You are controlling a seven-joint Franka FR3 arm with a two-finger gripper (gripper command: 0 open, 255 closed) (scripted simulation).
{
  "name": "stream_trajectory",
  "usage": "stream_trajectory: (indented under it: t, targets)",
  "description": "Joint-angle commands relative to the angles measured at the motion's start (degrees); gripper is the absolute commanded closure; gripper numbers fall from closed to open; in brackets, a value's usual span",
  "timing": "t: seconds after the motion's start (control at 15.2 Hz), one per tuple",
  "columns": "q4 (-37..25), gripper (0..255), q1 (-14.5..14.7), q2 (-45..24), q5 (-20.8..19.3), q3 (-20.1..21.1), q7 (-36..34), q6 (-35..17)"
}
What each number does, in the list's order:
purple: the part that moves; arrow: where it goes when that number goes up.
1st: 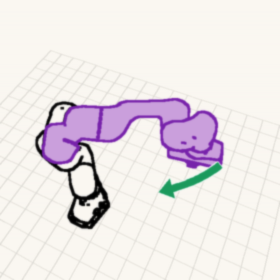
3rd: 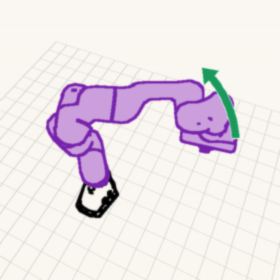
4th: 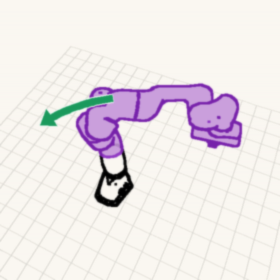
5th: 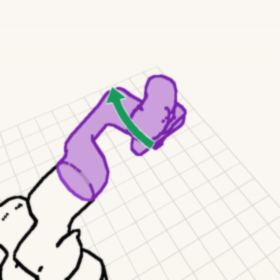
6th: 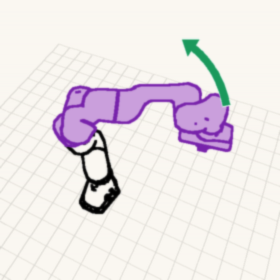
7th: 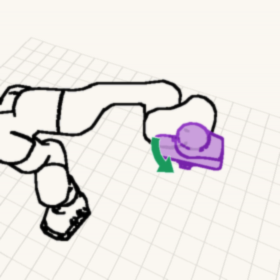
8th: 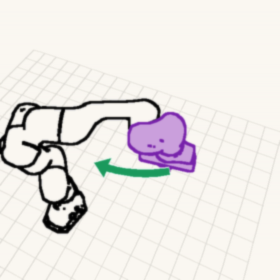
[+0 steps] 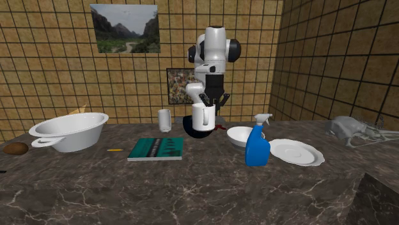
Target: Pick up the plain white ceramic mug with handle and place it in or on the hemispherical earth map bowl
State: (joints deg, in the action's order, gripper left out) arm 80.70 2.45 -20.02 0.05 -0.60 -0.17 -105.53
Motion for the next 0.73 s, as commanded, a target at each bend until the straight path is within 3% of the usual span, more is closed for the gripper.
stream_trajectory:
  t: [0.0, 0.53, 0.66]
  targets:
    - [-1.9, 255, 0.0, -0.2, 0.0, 0.0, 0.0, 1.7]
    - [-9.7, 255, 0.0, -1.3, 0.0, 0.0, 0.1, 8.4]
    - [-1.3, 255, -0.2, 4.7, 0.0, -0.1, 0.3, 6.0]
